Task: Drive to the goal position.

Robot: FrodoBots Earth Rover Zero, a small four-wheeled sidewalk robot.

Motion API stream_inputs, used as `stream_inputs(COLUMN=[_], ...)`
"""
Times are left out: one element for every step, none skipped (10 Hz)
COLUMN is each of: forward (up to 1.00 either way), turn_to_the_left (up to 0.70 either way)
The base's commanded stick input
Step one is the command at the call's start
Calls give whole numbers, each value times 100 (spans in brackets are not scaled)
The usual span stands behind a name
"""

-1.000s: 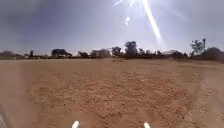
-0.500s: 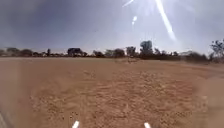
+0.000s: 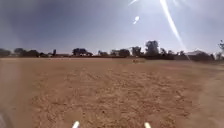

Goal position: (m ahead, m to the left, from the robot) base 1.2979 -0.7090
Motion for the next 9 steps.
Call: stream_inputs(forward=[0,0,0,0,16,64,100,100,100], turn_to_the_left=[0,0,0,0,0,0,0,0,0])
